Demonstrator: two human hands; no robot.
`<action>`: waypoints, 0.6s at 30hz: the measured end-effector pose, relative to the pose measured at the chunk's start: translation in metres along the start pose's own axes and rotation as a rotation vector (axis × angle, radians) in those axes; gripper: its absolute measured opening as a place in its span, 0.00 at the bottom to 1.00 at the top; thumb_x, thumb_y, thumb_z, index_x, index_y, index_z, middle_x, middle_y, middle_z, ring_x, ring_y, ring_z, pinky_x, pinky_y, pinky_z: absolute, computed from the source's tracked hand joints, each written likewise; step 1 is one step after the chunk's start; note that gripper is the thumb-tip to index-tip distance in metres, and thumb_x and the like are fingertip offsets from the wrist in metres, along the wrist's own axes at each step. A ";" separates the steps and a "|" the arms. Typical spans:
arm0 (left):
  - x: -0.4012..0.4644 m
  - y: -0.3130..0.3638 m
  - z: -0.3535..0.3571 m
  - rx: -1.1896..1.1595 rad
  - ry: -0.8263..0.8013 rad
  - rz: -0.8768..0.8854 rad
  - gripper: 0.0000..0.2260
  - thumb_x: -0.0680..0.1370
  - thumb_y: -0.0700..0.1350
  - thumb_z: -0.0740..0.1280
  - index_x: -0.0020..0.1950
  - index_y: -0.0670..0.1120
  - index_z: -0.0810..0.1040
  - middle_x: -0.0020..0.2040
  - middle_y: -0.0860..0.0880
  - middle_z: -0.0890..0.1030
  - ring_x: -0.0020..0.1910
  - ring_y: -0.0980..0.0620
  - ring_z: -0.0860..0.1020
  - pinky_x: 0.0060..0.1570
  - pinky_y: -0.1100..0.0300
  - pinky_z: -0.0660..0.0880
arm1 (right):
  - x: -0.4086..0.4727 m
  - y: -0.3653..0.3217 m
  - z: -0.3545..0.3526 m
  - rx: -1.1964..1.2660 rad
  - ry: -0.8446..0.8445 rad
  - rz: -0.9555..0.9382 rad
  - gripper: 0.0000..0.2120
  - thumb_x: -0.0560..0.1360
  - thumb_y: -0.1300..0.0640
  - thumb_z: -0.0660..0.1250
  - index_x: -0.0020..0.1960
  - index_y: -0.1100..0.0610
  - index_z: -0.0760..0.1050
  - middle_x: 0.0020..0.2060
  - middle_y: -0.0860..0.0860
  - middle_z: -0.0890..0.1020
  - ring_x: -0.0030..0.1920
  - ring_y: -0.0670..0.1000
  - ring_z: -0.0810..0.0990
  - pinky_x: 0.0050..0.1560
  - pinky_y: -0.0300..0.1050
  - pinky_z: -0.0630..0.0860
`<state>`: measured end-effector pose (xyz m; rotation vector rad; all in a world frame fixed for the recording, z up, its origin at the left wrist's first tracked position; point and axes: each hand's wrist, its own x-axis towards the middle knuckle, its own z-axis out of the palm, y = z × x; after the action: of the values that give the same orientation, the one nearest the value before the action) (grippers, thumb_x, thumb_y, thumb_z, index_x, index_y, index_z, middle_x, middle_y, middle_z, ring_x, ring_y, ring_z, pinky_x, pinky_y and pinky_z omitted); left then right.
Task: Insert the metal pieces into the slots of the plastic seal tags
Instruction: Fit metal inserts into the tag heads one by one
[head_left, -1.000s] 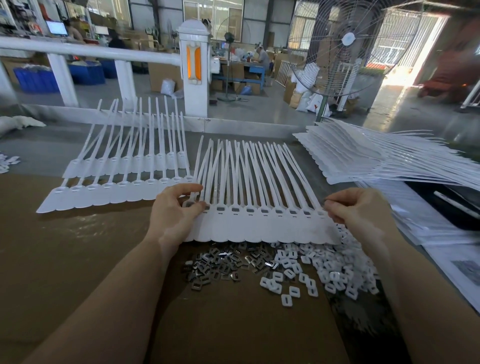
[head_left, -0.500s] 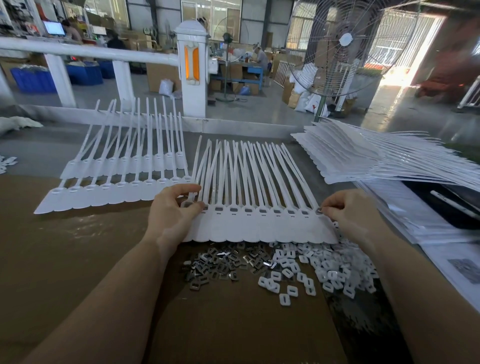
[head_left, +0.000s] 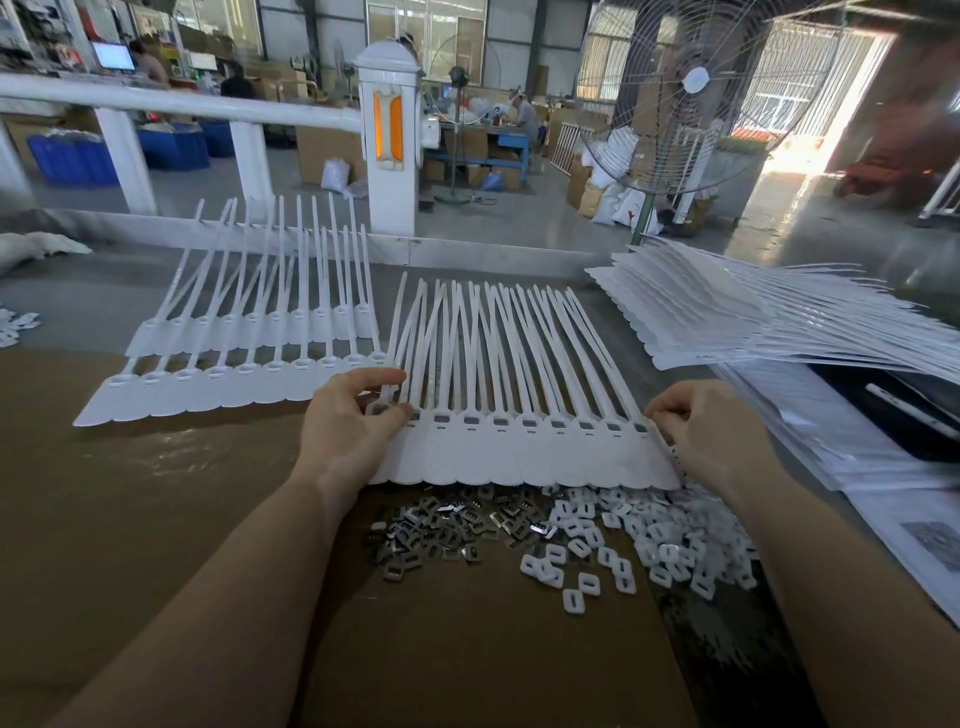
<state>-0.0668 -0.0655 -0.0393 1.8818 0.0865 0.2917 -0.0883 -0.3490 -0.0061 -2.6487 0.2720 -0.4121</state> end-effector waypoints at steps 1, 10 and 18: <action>0.000 0.000 0.000 -0.013 -0.001 -0.006 0.12 0.73 0.40 0.71 0.55 0.52 0.80 0.53 0.50 0.78 0.53 0.50 0.75 0.56 0.55 0.72 | -0.002 -0.001 -0.001 0.016 0.033 -0.008 0.07 0.76 0.62 0.64 0.44 0.55 0.80 0.45 0.53 0.82 0.45 0.54 0.79 0.50 0.53 0.76; 0.000 0.000 0.001 -0.047 -0.012 -0.016 0.12 0.73 0.39 0.72 0.55 0.51 0.80 0.53 0.52 0.78 0.55 0.49 0.75 0.61 0.49 0.72 | -0.032 -0.052 0.010 0.185 0.068 -0.195 0.07 0.77 0.60 0.64 0.49 0.53 0.80 0.43 0.45 0.79 0.40 0.42 0.76 0.43 0.34 0.72; 0.001 -0.001 0.002 -0.042 0.000 -0.009 0.12 0.73 0.40 0.72 0.53 0.51 0.80 0.52 0.50 0.79 0.53 0.51 0.75 0.58 0.54 0.73 | -0.064 -0.078 0.049 0.298 -0.001 -0.418 0.06 0.75 0.64 0.65 0.48 0.57 0.80 0.45 0.48 0.79 0.46 0.47 0.77 0.52 0.43 0.75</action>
<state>-0.0655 -0.0663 -0.0410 1.8393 0.0882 0.2846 -0.1228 -0.2442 -0.0284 -2.3984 -0.3279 -0.5359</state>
